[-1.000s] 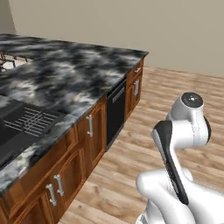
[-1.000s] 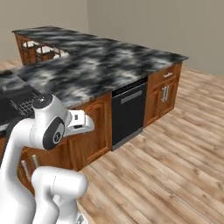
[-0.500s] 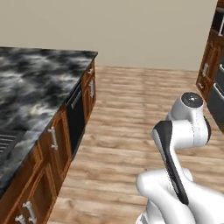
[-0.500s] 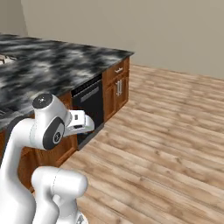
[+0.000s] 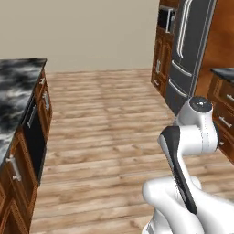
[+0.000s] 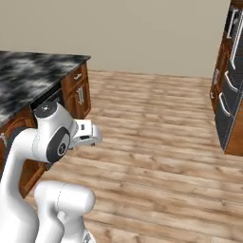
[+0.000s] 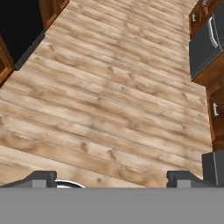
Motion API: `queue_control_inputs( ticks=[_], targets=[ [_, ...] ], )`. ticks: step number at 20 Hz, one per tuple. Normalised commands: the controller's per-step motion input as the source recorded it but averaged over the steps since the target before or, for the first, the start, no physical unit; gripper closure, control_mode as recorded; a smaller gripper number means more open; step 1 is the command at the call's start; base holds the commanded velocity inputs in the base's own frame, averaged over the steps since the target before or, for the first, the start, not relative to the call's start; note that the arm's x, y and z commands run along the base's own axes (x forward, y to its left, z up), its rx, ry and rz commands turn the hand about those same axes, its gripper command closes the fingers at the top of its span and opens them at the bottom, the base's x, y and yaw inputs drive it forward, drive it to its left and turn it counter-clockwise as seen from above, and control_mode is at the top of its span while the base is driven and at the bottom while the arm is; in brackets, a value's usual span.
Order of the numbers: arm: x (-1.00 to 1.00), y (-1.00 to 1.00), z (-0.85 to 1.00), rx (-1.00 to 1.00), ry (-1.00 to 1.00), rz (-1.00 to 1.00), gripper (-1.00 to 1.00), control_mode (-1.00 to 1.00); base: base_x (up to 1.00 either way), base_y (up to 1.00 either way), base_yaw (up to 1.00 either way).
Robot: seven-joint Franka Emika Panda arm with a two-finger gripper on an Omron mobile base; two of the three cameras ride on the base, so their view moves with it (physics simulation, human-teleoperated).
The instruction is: Move the pot and pan from the stove into the sink.
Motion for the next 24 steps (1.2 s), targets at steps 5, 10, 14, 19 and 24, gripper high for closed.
queue_control_inputs(
  ticks=[5,10,14,19,24],
  targets=[
    [0.00,0.00,0.00,0.00,0.00,0.00,-1.00,1.00,0.00,0.00,-0.50],
    [0.00,0.00,0.00,0.00,0.00,0.00,-1.00,1.00,0.00,0.00,-0.50],
    [0.00,0.00,0.00,0.00,0.00,0.00,-1.00,1.00,0.00,0.00,-0.50],
    [0.00,0.00,0.00,0.00,0.00,0.00,-1.00,1.00,0.00,0.00,-0.50],
    [0.00,0.00,0.00,0.00,0.00,0.00,-1.00,1.00,0.00,0.00,-0.50]
  ],
)
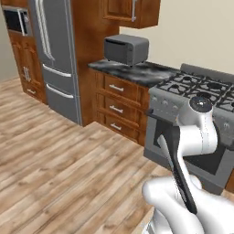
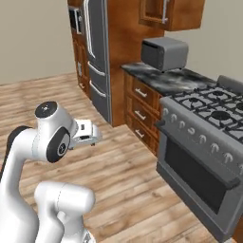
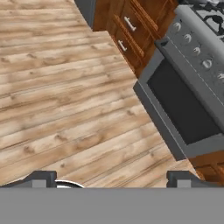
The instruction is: Move the pot and pan from the stove into the sink.
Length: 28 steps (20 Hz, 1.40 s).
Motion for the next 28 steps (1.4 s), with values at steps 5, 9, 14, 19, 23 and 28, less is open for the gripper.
queue_control_inputs(
  ticks=[5,9,14,19,23,28],
  targets=[
    [0.00,0.00,0.00,0.00,0.00,0.00,-1.00,1.00,0.00,0.00,-0.49],
    [0.00,0.00,0.00,0.00,0.00,0.00,-1.00,1.00,0.00,0.00,-0.49],
    [0.00,0.00,0.00,0.00,0.00,0.00,-1.00,1.00,0.00,0.00,-0.49],
    [0.00,0.00,0.00,0.00,0.00,0.00,-1.00,1.00,0.00,0.00,-0.48],
    [0.00,0.00,0.00,0.00,0.00,0.00,-1.00,1.00,0.00,0.00,-0.47],
    [0.00,0.00,0.00,0.00,0.00,0.00,-1.00,1.00,0.00,-0.01,-0.45]
  ],
)
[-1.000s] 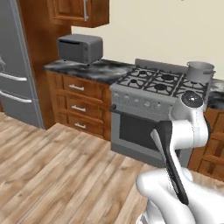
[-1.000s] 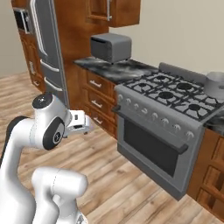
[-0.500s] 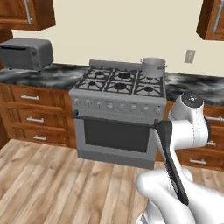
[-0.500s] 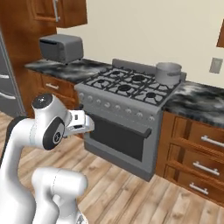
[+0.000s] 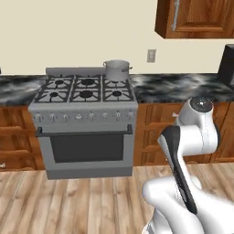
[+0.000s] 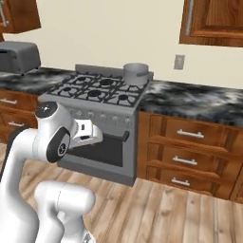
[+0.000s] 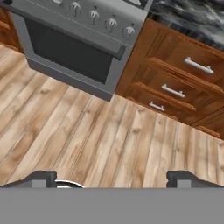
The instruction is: Move the pot and pan from the stove into the sink.
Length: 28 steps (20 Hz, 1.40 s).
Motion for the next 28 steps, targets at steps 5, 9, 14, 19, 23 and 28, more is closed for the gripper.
queue_control_inputs(
  ticks=[5,9,14,19,23,28],
  targets=[
    [0.00,0.00,0.00,0.00,0.00,0.00,-1.00,1.00,0.00,-0.11,-0.42],
    [0.00,0.00,0.00,0.00,0.00,0.00,-1.00,1.00,-0.02,-0.22,-0.36],
    [0.00,0.00,0.00,0.00,0.00,0.00,-1.00,1.00,0.00,-0.04,-0.01],
    [0.00,0.00,0.00,0.00,0.00,0.00,-1.00,1.00,0.00,0.30,-0.03],
    [0.00,0.00,0.00,0.00,0.00,0.00,-1.00,1.00,-0.01,0.81,-0.08],
    [0.00,0.00,0.00,0.00,0.00,0.00,-1.00,1.00,-0.05,0.57,-0.09]
  ],
)
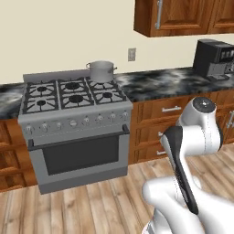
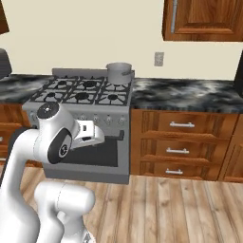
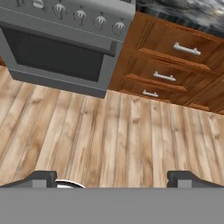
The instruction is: Move the pot and pan from the stove into the sink.
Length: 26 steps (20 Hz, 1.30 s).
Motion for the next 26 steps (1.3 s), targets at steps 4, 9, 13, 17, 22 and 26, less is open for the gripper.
queue_control_inputs(
  ticks=[4,9,13,17,22,26],
  targets=[
    [0.00,0.00,0.00,0.00,0.00,0.00,-1.00,1.00,-0.02,0.12,-0.03],
    [0.00,0.00,0.00,0.00,0.00,0.00,-1.00,1.00,0.18,0.04,0.00],
    [0.00,0.00,0.00,0.00,0.00,0.00,-1.00,1.00,0.58,0.21,0.00],
    [0.00,0.00,0.00,0.00,0.00,0.00,-1.00,1.00,0.70,0.26,0.00],
    [0.00,0.00,0.00,0.00,0.00,0.00,-1.00,1.00,0.82,0.31,0.00],
    [0.00,0.00,0.00,0.00,0.00,0.00,-1.00,1.00,0.81,0.28,0.00]
  ],
)
